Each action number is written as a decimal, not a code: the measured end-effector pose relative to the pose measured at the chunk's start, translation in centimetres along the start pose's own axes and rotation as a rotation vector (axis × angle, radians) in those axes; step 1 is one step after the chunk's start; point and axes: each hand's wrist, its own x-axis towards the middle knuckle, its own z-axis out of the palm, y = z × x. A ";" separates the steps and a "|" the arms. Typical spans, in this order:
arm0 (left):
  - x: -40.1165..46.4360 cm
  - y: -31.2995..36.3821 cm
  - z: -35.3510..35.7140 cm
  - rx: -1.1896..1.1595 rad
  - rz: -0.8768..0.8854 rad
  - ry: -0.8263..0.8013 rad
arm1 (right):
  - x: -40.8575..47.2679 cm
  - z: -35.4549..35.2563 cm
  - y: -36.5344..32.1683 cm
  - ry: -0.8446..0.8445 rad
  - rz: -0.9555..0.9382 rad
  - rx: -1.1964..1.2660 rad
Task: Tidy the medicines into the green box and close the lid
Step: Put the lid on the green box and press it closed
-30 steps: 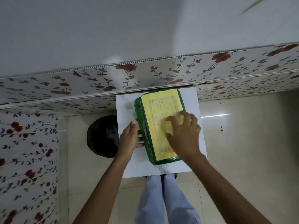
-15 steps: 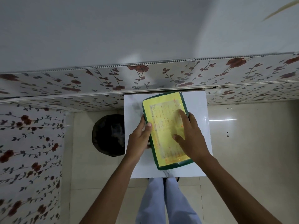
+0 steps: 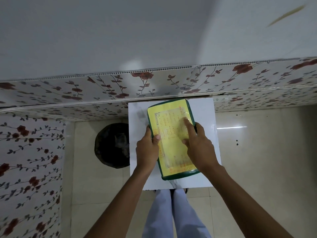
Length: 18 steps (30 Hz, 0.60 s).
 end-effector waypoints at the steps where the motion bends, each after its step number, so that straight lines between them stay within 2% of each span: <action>1: 0.0 0.1 0.0 -0.012 -0.004 0.005 | 0.2 -0.4 0.1 0.021 -0.014 0.033; 3: 0.5 0.3 -0.5 -0.106 -0.053 -0.006 | 1.1 -1.2 0.2 0.067 0.029 0.159; 5: 1.4 0.5 -1.4 -0.265 -0.145 -0.021 | 2.5 -2.4 0.1 0.081 0.177 0.363; 7: 2.9 1.0 -2.1 -0.355 -0.166 -0.010 | 4.2 -3.6 -0.2 0.073 0.294 0.500; 12: 6.8 3.0 -2.9 -0.400 -0.166 0.062 | 8.8 -5.1 -1.9 -0.001 0.234 0.378; 18: 7.5 2.3 -2.6 -0.445 -0.193 0.069 | 10.8 -5.2 -1.4 -0.068 0.334 0.560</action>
